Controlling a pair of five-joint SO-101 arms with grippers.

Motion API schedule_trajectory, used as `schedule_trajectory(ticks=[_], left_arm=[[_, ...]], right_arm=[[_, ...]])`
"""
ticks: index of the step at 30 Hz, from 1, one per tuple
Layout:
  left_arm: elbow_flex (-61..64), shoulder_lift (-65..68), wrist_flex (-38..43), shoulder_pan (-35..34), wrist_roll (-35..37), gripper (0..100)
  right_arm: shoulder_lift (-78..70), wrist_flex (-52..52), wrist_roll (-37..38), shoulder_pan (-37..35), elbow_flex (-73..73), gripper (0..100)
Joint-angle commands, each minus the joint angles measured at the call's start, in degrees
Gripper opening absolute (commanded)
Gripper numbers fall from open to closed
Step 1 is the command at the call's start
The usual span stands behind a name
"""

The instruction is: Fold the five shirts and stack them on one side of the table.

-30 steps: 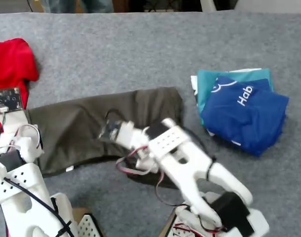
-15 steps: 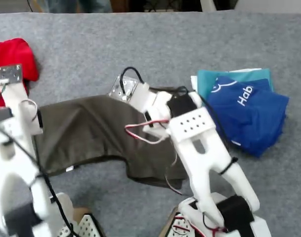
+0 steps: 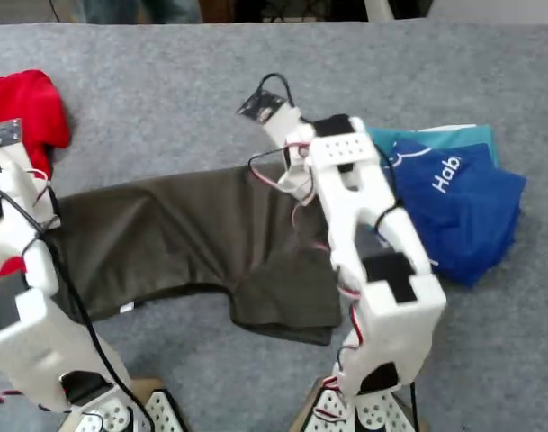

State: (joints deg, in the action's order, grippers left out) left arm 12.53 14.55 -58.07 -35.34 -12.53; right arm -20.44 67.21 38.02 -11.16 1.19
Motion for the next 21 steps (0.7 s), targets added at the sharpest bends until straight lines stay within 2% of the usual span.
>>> schedule_trajectory(ticks=[1, 9, 12, 17, 21], left_arm=[[-9.19, 5.01, -2.11, -0.57, -3.08, 3], [-24.22, 19.16, -2.64, -5.05, -3.78, 3], [-27.38, 20.40, -2.90, -6.20, -3.78, 3], [-28.18, 20.40, -3.34, -5.49, -5.71, 3], [-30.02, 17.32, -8.00, -4.88, -6.24, 3]], right_arm=[[-4.26, 2.46, -0.70, 1.05, 8.84, 1.4], [-15.96, 4.22, -0.70, 5.89, 18.15, 1.4], [-18.24, 6.07, -0.70, 8.00, 21.14, 1.4], [-17.19, 11.34, -0.26, 6.86, 26.68, 1.4], [-16.40, 16.00, -0.26, 4.66, 31.69, 1.4]])
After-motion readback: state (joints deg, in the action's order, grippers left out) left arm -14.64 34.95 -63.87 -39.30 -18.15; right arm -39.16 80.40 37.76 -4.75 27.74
